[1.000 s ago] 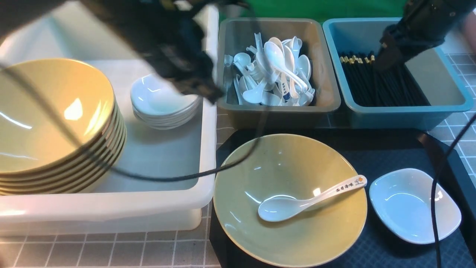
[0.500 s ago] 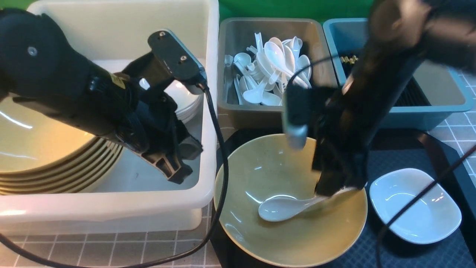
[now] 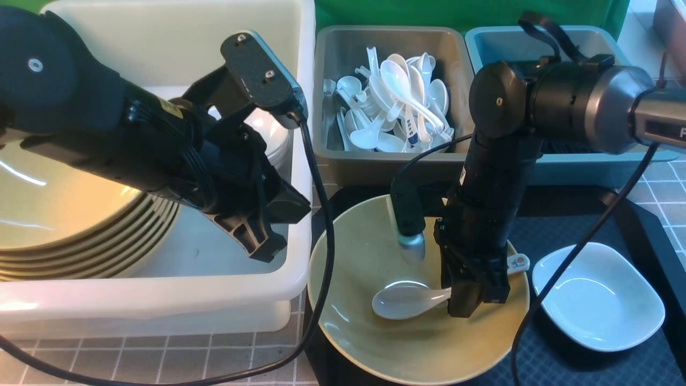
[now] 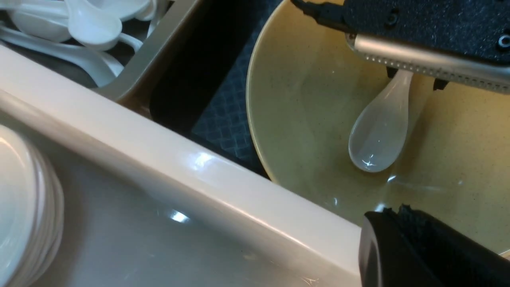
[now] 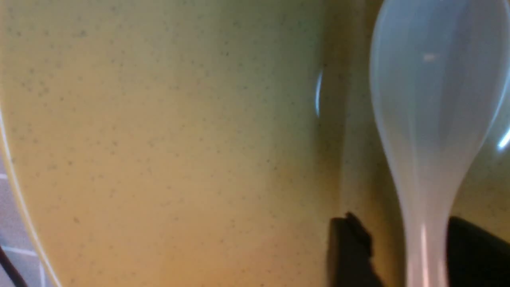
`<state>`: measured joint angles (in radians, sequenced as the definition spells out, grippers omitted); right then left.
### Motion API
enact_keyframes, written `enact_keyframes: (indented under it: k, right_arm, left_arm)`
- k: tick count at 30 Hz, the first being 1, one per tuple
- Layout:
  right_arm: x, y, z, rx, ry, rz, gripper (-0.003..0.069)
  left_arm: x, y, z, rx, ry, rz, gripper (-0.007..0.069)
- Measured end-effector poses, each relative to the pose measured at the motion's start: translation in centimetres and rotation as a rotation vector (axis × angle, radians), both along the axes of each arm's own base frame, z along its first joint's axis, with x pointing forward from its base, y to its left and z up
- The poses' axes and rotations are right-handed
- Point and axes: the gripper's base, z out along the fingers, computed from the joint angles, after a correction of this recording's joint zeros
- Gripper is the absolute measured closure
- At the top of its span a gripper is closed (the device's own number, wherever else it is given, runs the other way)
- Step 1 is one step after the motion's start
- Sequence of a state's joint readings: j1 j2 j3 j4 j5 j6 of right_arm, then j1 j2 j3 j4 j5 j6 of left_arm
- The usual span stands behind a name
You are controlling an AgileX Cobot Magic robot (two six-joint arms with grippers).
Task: On grey table put chopsticks spoon bowls plates into blue grey white boxes.
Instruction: 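Reach down and grasp the white spoon resting in the bowl with the right gripper, then place the white spoon into the bin of spoons with the right gripper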
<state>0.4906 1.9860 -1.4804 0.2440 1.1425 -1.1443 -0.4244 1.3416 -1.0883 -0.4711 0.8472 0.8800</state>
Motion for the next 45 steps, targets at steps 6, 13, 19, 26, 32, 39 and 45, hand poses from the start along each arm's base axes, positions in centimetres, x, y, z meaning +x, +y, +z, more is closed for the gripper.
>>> enact_keyframes:
  k: [6,13,19,26,32,39,45]
  right_arm:
    - [0.0,-0.1,-0.4,-0.014,0.016,0.036,0.0564]
    - [1.8,0.2,3.5,-0.018,-0.13,-0.048,0.0562]
    - [5.0,-0.2,10.3,0.018,-0.404,-0.229,0.0562]
    - [9.3,-1.0,14.3,0.281,-0.686,-0.606,0.0562]
    - [14.3,-1.3,11.8,0.523,-0.788,-0.939,0.0562]
    - [16.8,-1.1,8.4,0.605,-0.785,-1.06,0.0478]
    - [16.1,-1.9,10.1,0.577,-0.731,-1.104,0.0228]
  left_arm:
    - [0.0,0.0,0.0,-0.001,-0.003,0.002,0.0632]
    - [0.1,0.0,0.0,-0.004,-0.005,0.008,0.0632]
    - [0.4,0.1,0.2,-0.025,-0.022,0.049,0.0632]
    - [0.8,0.0,0.5,-0.046,-0.063,0.075,0.0632]
    - [0.8,-0.1,0.6,-0.079,-0.049,0.084,0.0632]
    - [0.8,-0.2,0.6,-0.087,-0.045,0.087,0.0632]
    - [0.8,-0.2,0.6,-0.113,-0.01,0.133,0.0632]
